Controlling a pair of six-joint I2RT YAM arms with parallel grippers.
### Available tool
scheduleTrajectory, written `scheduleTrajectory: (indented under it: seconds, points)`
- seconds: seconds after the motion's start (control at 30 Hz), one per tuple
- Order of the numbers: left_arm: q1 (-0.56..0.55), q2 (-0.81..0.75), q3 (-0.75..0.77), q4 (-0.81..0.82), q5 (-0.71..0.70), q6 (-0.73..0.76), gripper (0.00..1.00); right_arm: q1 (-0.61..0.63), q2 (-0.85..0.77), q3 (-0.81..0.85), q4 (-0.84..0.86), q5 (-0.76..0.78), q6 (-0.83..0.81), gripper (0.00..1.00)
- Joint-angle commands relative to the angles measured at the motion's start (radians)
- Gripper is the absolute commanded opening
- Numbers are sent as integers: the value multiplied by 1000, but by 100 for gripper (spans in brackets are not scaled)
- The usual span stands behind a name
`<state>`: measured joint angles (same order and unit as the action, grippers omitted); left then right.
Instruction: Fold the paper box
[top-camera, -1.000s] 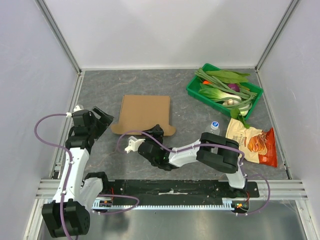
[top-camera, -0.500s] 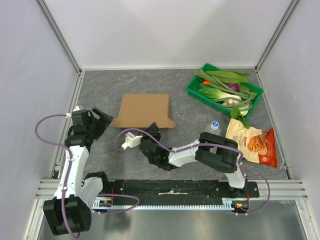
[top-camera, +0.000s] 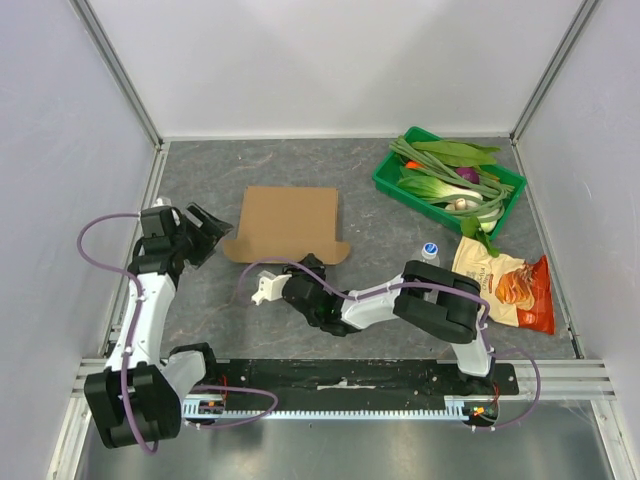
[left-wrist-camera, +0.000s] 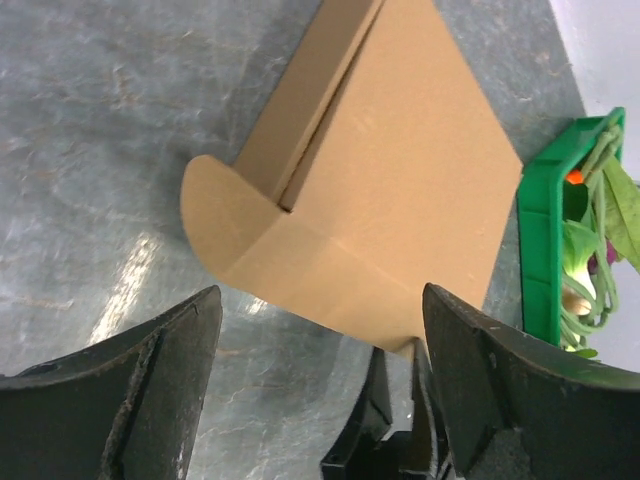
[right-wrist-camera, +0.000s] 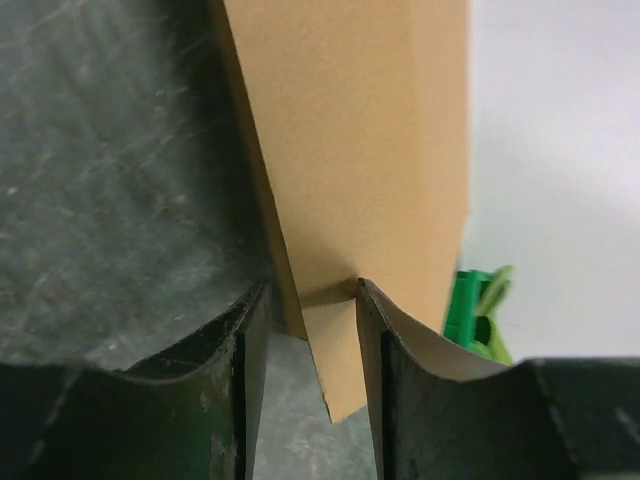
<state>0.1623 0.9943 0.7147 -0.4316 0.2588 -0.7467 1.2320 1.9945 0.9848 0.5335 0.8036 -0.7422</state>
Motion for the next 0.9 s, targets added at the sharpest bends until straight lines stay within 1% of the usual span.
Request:
scheduleTrajectory:
  seconds: [0.0,0.07,0.1,0.13,0.17,0.2,0.23,0.27,0.3,0.33,0.37,0.4,0.43,0.47,0.5,0.57,0.6,0.7,0.77,0.83,0.87]
  points:
    - [5,56,68,89,96,72,86,-37,-62,-2,-191,-174,188,49]
    - [5,107,81,126,105,81,85,-46,-111,3,-233,-204,227,60]
    - [5,133,86,145,114,90,83,-58,-152,53,-291,-290,253,66]
    - [5,156,98,165,137,102,78,-69,-172,75,-382,-290,324,72]
    - [5,218,110,189,154,110,74,-77,-200,87,-404,-297,354,76]
    - [5,257,144,197,174,130,69,-88,-265,110,-437,-338,394,83]
    - [3,294,167,197,227,141,62,-130,-293,130,-508,-437,488,86]
    - [5,370,184,197,250,148,58,-159,-315,153,-536,-493,557,87]
    - [0,403,216,197,263,144,58,-195,-338,210,-596,-561,614,89]
    - [-1,434,230,197,299,141,59,-271,-342,239,-674,-674,726,89]
    - [-7,467,242,200,304,139,61,-305,-341,285,-700,-685,780,90]
    - [-13,478,259,203,275,142,64,-334,-338,307,-749,-693,817,91]
    - [-24,483,265,208,264,150,66,-394,-330,327,-770,-793,846,91]
    - [-29,497,272,211,248,156,68,-417,-318,357,-783,-831,859,92]
    - [-33,506,284,203,217,170,69,-460,-310,365,-787,-836,885,93]
    - [-37,559,313,191,212,188,69,-511,-255,428,-817,-860,944,94]
    - [-43,581,325,157,212,197,67,-561,-235,449,-846,-869,958,93]
    - [-69,645,332,149,214,216,61,-626,-157,497,-842,-926,974,92]
    - [-76,662,321,145,209,216,57,-637,-94,532,-851,-928,952,89]
    - [-78,669,312,140,192,216,56,-637,-71,537,-853,-929,940,86]
    - [-78,667,307,133,160,224,52,-637,-60,529,-843,-922,939,83]
